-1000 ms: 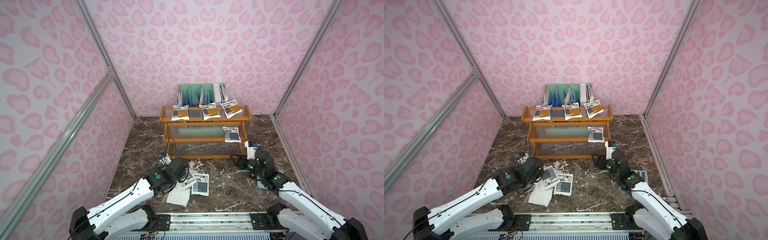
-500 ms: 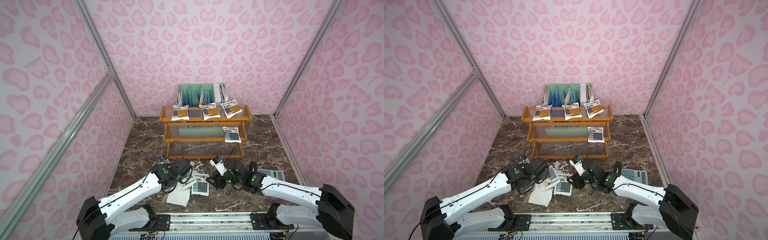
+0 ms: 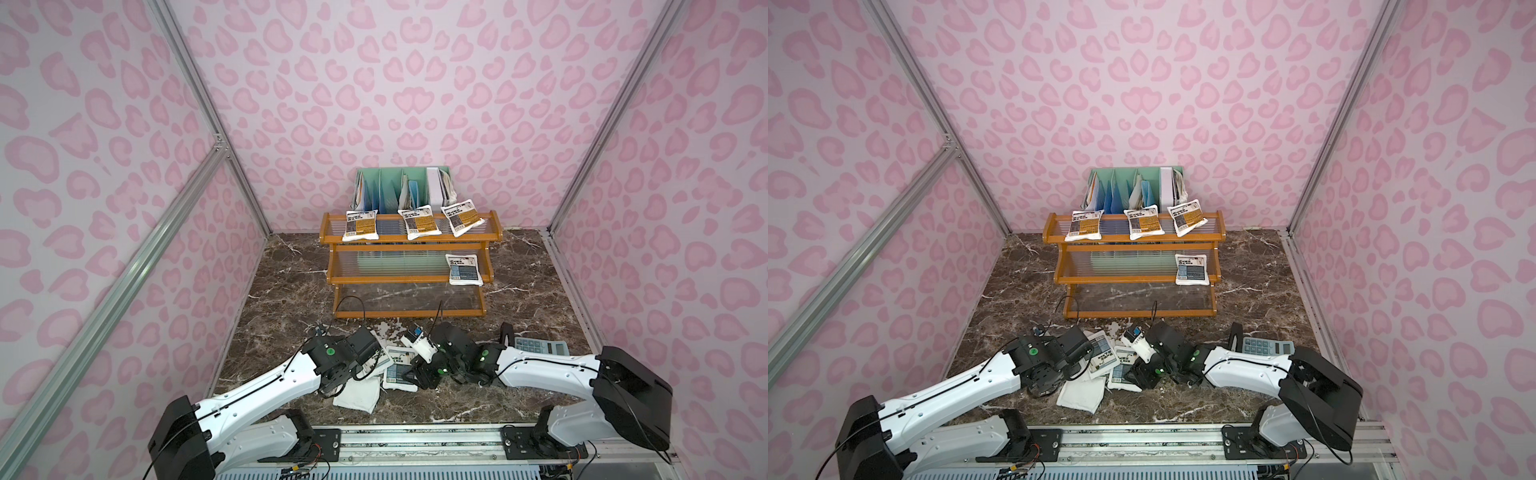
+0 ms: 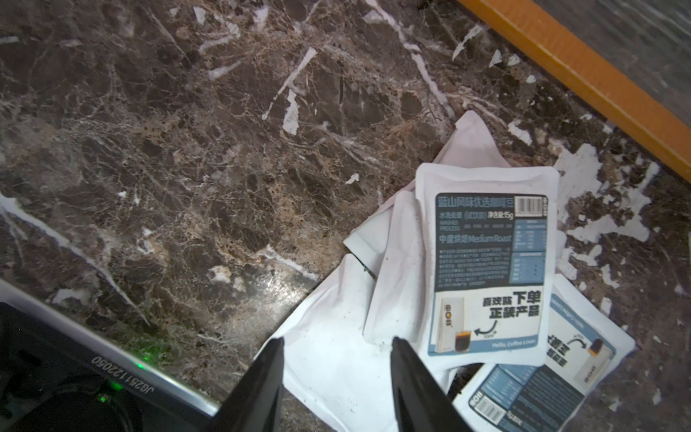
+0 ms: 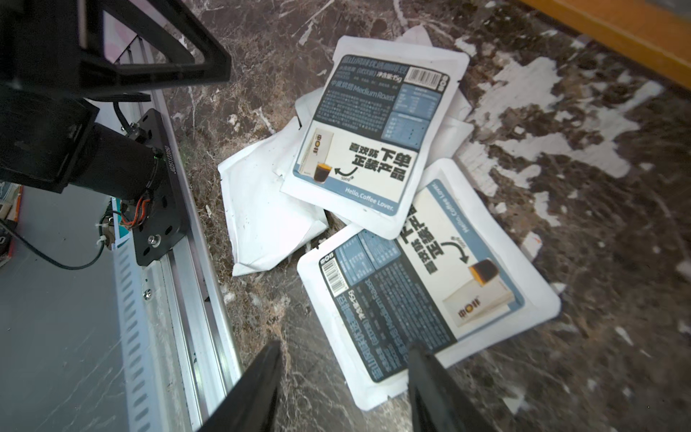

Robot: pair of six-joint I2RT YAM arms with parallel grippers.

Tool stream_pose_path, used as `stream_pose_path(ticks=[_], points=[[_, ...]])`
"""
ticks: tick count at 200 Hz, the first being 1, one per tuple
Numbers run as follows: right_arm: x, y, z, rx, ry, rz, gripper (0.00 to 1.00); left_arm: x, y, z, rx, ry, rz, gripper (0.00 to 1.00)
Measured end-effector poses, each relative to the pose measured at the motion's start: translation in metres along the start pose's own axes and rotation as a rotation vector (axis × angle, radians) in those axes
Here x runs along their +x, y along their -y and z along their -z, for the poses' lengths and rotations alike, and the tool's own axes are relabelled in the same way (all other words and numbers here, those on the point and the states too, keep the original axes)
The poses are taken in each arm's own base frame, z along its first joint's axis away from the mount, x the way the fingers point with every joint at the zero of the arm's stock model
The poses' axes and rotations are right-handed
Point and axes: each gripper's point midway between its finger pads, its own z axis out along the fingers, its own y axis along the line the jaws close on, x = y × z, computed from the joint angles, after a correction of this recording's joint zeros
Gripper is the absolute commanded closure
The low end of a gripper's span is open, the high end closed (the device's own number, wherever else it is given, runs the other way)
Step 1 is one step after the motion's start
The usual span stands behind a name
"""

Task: Place the bagged coffee beans on the shelf by color
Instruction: Pick up the bagged coffee beans at the center of the board.

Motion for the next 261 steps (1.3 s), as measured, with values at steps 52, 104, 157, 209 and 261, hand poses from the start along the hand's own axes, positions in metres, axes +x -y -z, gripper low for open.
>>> stream_pose_path(ticks=[52,104,157,209,261], points=[[-0.002,0.003,-0.013,-0.002,-0.025,0.028,0.44,0.001,-0.006,-0.003,-0.021,0.000,-0.003,0.45],[-0.008,0.006,-0.029,0.002,-0.048,0.044,0.45,0.012,0.022,-0.015,0.111,-0.036,-0.036,0.42],[0.002,0.010,-0.032,0.004,-0.069,0.037,0.46,0.019,0.057,-0.020,0.272,-0.070,-0.049,0.42],[-0.001,0.011,-0.036,0.007,-0.067,0.048,0.46,0.027,0.071,-0.035,0.262,-0.123,-0.073,0.43],[-0.002,0.011,-0.033,0.013,-0.058,0.058,0.46,0.035,0.065,-0.050,0.228,-0.153,-0.078,0.45]])
